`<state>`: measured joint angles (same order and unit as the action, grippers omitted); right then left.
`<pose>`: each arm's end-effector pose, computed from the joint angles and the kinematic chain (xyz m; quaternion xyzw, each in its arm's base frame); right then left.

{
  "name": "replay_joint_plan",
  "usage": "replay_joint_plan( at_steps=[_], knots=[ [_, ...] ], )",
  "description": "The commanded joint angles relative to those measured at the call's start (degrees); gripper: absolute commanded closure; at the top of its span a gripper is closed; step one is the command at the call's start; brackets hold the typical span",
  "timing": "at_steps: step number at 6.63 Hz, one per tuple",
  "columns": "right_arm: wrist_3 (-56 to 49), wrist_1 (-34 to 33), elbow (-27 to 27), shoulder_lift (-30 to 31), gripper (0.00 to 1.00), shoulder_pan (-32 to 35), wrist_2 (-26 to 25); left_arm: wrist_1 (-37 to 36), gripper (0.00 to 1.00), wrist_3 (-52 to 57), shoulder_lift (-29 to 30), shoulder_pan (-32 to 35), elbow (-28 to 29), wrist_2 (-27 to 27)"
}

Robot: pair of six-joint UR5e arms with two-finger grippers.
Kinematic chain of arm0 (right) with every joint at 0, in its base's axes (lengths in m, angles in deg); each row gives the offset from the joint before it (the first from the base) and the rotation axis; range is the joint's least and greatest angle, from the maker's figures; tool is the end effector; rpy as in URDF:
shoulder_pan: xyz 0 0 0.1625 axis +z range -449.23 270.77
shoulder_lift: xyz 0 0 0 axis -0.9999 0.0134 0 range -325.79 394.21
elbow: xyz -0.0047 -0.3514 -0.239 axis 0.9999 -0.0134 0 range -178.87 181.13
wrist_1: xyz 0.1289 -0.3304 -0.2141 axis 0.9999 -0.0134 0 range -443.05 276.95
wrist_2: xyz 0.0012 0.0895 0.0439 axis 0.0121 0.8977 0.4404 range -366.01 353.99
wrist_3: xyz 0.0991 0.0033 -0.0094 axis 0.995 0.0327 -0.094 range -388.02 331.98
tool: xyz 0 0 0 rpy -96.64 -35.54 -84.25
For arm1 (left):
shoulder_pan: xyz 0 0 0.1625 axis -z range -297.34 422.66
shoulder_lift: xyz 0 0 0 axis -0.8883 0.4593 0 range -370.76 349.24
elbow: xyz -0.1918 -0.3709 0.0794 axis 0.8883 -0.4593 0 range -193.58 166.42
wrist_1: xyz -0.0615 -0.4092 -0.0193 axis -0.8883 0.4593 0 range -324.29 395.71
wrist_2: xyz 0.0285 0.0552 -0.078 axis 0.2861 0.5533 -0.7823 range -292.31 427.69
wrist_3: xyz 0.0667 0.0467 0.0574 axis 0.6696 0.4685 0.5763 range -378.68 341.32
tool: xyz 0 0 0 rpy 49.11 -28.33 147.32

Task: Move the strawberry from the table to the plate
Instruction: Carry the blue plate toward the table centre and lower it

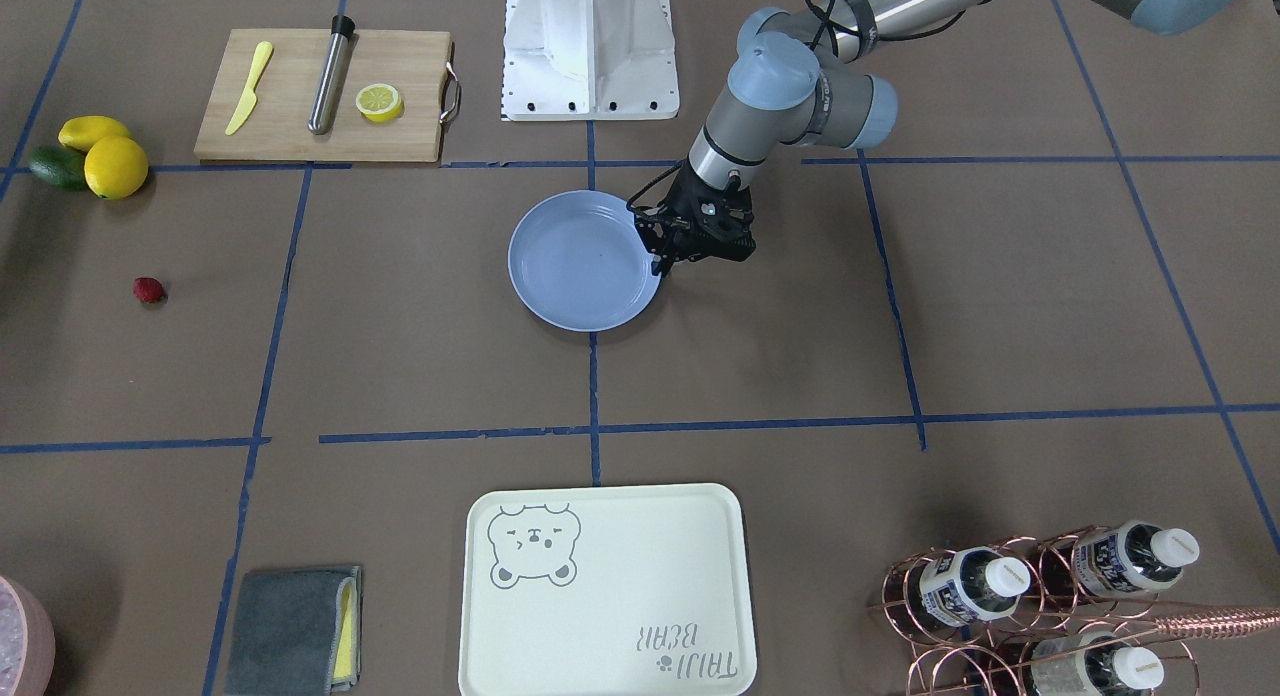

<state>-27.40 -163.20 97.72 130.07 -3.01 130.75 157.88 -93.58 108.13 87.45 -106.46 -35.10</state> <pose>0.0303 -0.4624 0.6290 0.0694 -0.3981 -0.0617 0.9126 0.5616 -0.3818 0.2812 0.0907 0.5268 -0.0125 0.8450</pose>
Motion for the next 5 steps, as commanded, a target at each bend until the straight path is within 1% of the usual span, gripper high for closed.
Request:
replay_joint_plan(
  at_steps=[1,2,3,4,5],
  knots=[
    [0.00,0.00,0.00,-0.06,0.00,0.00,0.09,0.08,0.24,0.28,0.02,0.00,-0.02,-0.04],
    [0.00,0.00,0.00,-0.06,0.00,0.00,0.00,0.00,0.00,0.46,0.02,0.08,-0.45,-0.04],
    [-0.09,0.09,0.09,-0.23,0.00,0.00,0.00,-0.44,0.00,0.89,-0.24,1.91,-1.50,-0.65],
    [-0.09,0.09,1.05,-0.49,0.00,0.00,0.00,-1.49,0.00,7.16,-2.15,5.76,-3.69,-3.61],
    [0.17,0.09,3.40,-0.58,0.00,0.00,0.00,-4.72,0.00,15.23,-6.17,11.63,-7.19,-8.95]
  ],
)
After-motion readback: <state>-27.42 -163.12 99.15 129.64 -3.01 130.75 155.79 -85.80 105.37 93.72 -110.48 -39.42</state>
